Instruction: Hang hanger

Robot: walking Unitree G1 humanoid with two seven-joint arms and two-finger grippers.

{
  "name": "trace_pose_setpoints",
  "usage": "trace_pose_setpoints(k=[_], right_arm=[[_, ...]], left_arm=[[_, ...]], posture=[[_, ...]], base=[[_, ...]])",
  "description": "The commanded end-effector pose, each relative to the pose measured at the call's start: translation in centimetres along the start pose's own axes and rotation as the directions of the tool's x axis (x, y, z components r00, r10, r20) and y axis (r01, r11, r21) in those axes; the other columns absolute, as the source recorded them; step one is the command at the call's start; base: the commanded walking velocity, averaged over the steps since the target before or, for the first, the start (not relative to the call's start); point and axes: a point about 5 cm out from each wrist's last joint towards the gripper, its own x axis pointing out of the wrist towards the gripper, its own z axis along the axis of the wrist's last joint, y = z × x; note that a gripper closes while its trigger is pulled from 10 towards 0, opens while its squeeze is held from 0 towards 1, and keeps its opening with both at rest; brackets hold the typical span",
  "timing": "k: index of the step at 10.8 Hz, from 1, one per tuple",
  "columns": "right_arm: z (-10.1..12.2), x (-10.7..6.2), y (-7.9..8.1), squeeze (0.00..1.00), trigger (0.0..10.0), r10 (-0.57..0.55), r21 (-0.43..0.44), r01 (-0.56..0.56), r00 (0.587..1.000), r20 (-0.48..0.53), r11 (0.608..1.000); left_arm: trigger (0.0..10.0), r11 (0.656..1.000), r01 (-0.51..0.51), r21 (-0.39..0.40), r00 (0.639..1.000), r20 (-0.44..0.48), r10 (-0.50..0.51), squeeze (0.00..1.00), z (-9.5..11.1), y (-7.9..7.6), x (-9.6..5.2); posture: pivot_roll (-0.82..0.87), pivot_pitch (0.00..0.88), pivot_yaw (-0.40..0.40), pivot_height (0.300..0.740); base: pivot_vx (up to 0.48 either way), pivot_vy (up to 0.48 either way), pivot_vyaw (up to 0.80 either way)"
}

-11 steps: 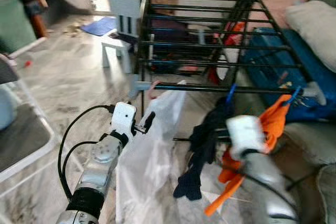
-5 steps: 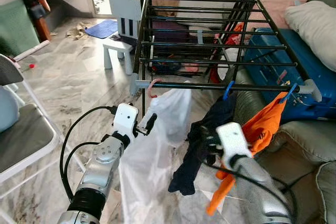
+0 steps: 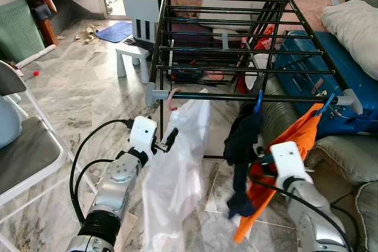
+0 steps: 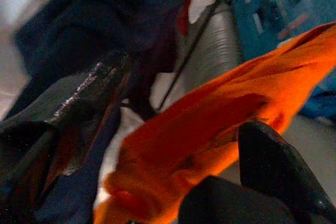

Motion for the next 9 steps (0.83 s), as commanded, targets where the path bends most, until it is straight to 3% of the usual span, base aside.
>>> trace_pose_setpoints(k=[1, 4, 8, 9], right_arm=[[0.9, 0.0, -0.1, 0.00, 10.0, -0.004, -0.010, 0.004, 0.999, 0.044, 1.000], [1.5, 0.5, 0.7, 0.00, 10.0, 0.122, -0.046, -0.120, 0.992, 0.043, 0.992], [2.7, 1.3, 0.8, 0.00, 10.0, 0.163, -0.069, -0.159, 0.984, 0.065, 0.985], [2.7, 0.9, -0.4, 0.00, 10.0, 0.074, -0.076, -0.068, 0.994, 0.080, 0.995]], left_arm=[[10.0, 1.000, 0.011, 0.001, 1.000, -0.008, -0.011, 0.00, 0.1, -0.2, 0.3], [10.0, 1.000, 0.014, -0.002, 1.000, -0.009, -0.014, 0.00, 0.1, -0.4, 0.4], [10.0, 1.000, 0.015, -0.008, 1.000, -0.013, -0.015, 0.00, -0.1, -0.5, 0.3], [10.0, 1.000, 0.004, -0.006, 1.000, -0.011, -0.004, 0.00, 0.0, -0.2, 0.2]], posture=[[0.06, 0.000, -0.043, 0.740], [0.05, 0.000, -0.046, 0.740], [0.06, 0.000, -0.054, 0.740], [0.06, 0.000, -0.053, 0.740]], base=[[0.000, 0.000, 0.00], [0.000, 0.000, 0.00], [0.000, 0.000, 0.00], [0.000, 0.000, 0.00]])
